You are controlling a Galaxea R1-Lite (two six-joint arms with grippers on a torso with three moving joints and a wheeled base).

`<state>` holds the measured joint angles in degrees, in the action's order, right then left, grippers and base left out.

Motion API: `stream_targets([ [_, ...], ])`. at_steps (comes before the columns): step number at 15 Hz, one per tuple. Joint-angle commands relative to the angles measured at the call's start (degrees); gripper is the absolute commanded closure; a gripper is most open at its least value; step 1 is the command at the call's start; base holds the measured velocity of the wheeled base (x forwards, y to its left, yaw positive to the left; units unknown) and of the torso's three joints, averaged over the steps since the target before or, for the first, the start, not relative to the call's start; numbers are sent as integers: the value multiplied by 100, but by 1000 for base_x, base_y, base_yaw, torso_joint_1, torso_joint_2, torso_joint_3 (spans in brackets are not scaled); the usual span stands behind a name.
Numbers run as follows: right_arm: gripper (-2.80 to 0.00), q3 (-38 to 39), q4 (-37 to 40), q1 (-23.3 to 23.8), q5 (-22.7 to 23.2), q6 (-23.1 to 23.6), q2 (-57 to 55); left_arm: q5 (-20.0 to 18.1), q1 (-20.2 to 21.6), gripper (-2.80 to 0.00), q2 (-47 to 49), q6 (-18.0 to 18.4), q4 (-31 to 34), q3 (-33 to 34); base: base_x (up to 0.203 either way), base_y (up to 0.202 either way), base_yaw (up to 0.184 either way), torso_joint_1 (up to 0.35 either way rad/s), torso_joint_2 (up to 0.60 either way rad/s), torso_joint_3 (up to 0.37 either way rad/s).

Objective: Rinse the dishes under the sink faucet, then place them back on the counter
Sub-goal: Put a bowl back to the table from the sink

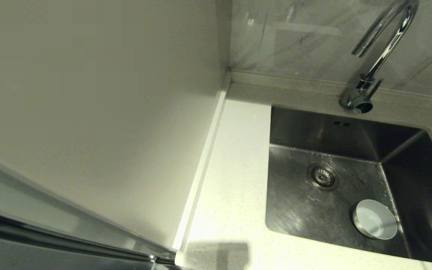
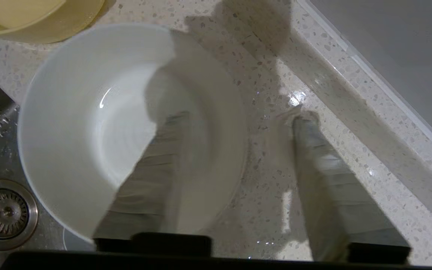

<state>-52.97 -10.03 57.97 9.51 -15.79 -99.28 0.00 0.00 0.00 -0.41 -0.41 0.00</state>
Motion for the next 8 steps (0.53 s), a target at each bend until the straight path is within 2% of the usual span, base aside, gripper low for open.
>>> stream_targets([
  [1, -280, 4, -7, 3, 7, -12, 84, 0, 0, 0, 0, -2, -2, 18, 0, 0, 0, 0, 0, 0],
  [6, -280, 41, 5, -3, 7, 45, 670, 0, 0, 0, 0, -2, -2, 18, 0, 0, 0, 0, 0, 0],
  [8, -280, 110, 43, -114, -35, 266, 1028, 0, 0, 0, 0, -2, -2, 18, 0, 0, 0, 0, 0, 0],
])
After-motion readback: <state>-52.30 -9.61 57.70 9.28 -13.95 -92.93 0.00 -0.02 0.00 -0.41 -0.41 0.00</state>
